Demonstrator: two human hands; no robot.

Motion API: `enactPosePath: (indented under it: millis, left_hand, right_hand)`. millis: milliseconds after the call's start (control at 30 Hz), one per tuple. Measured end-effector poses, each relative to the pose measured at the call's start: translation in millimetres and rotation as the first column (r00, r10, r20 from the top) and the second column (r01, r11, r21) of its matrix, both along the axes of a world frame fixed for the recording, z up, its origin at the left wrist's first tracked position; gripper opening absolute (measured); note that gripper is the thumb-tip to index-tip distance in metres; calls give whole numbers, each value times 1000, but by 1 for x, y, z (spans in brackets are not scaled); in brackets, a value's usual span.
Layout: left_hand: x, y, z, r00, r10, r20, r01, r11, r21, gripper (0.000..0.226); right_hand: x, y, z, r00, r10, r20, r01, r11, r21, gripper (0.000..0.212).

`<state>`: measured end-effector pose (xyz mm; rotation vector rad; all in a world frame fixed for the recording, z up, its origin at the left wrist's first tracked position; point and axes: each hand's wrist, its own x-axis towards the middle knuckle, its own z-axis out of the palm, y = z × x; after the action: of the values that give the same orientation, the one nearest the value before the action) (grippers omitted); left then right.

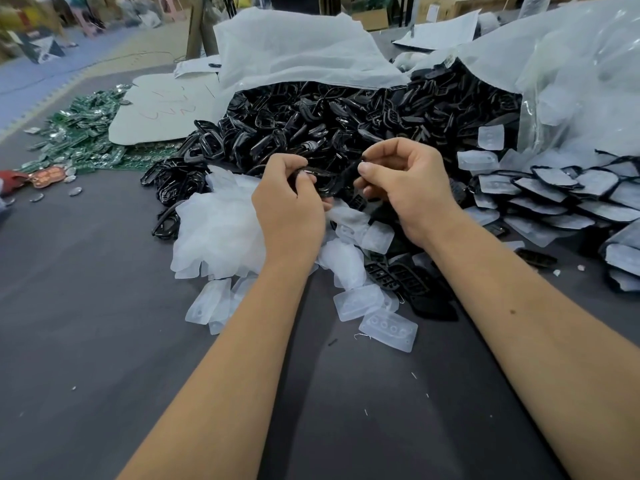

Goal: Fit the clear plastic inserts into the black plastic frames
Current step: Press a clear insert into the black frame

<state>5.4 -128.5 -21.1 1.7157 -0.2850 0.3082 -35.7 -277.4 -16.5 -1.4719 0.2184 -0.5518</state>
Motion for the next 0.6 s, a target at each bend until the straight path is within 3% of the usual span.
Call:
enactPosePath:
  millis: [367,600]
  left_hand:
    - [-4,1,2,1000,10,-5,-10,998,-69,20]
    - [-3,0,1,995,90,36,-90,996,-2,21]
  right_hand:
    - [-4,4,2,998,6,61,-6,1000,2,17]
    - [-5,6,3,999,-1,47,-1,1000,31,12]
